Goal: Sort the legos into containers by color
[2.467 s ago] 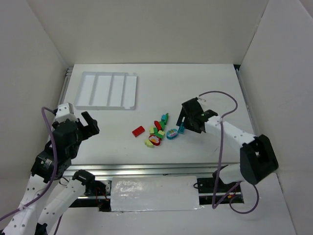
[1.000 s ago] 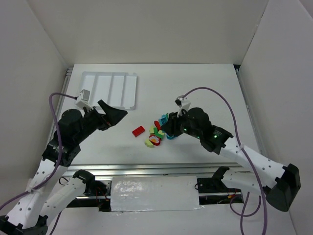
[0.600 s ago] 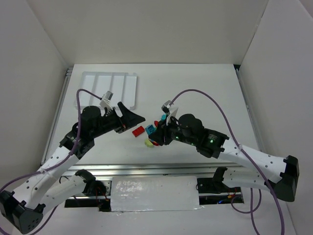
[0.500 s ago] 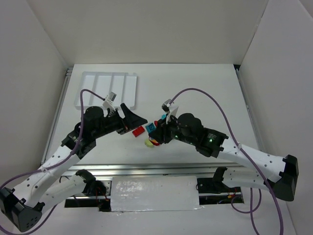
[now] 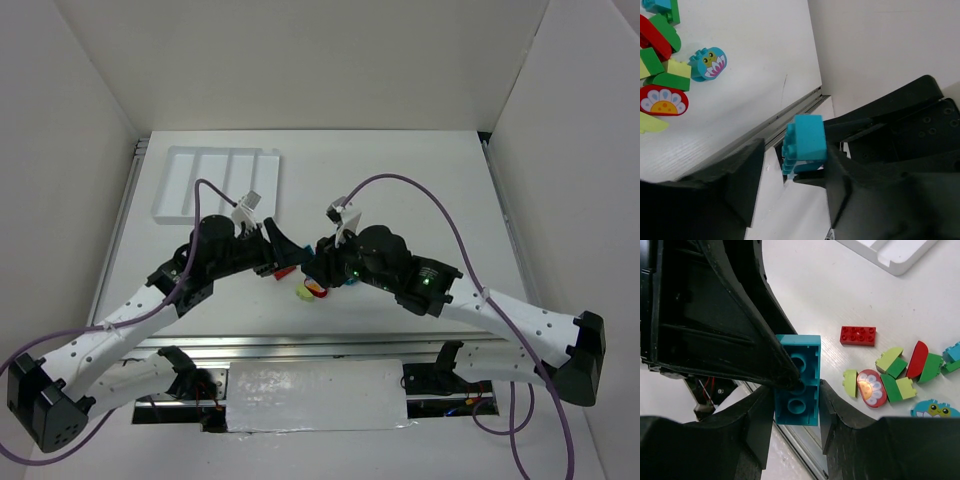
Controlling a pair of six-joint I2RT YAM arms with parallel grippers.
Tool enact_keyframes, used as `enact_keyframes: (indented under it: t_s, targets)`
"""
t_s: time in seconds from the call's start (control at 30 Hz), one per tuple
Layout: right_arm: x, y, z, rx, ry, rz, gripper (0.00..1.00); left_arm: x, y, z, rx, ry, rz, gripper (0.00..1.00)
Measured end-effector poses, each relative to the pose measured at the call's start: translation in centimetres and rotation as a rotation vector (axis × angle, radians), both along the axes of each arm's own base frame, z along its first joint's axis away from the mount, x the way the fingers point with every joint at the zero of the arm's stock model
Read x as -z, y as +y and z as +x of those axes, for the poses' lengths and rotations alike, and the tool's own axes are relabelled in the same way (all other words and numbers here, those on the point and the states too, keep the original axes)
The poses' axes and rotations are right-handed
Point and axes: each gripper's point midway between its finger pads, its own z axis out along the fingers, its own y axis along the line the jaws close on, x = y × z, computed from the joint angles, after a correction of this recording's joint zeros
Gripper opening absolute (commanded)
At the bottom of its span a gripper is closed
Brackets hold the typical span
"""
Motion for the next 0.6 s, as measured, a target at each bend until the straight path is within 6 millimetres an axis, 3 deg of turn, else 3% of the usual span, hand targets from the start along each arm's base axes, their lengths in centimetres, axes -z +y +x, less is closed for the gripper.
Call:
enact_keyframes:
  t_s: [0.03,0.1,0.13,0.17,0.2,0.23,0.4,0.5,0.6]
  targets:
    - [0.1,0.0,0.0,-0.001,0.002,-0.004,0.0,-0.1,0.0,0.0,-0.001,-0.004,-0.002,0.41]
    - [0.3,0.0,-0.1,-0.003,0.005,-0.01,0.05,-0.6,-0.2,0.0,0.008,-0.024,0.001,0.22]
    - [0.3,-0.1,0.0,-0.002,0.001,-0.013,0.33,-0.7,-0.2,0.0,0.011,-0.03,0.004,0.0]
    - [0.3,-0.1,0.0,-0.001,-0.002,-0.013,0.61,-0.7,-0.2,0.0,0.011,-0.032,0.011,0.0]
    - [0.3,0.0,0.1,0.003,0.002,-0.008,0.96,-0.6,-0.2,0.1,0.012,-0.036,0.024,0.0]
    - [0.3,0.0,0.1,0.007,0.005,-0.004,1.0,-0.7,-0.2,0.4,0.009,-0.042,0.036,0.0]
    - [0.9,-0.8,1.0,0.077,0.007,0.003,1.0,-1.6,1.1,3.2,-0.085,-0.11,0.182,0.0]
    - [1.8,-2.6,1.8,0.154,0.019,0.0,1.0,-2.8,4.3,6.4,-0.245,-0.16,0.337,0.0]
    - [2.7,-5.0,2.3,0.238,0.032,0.004,1.0,-4.1,9.6,10.5,-0.483,-0.188,0.532,0.0]
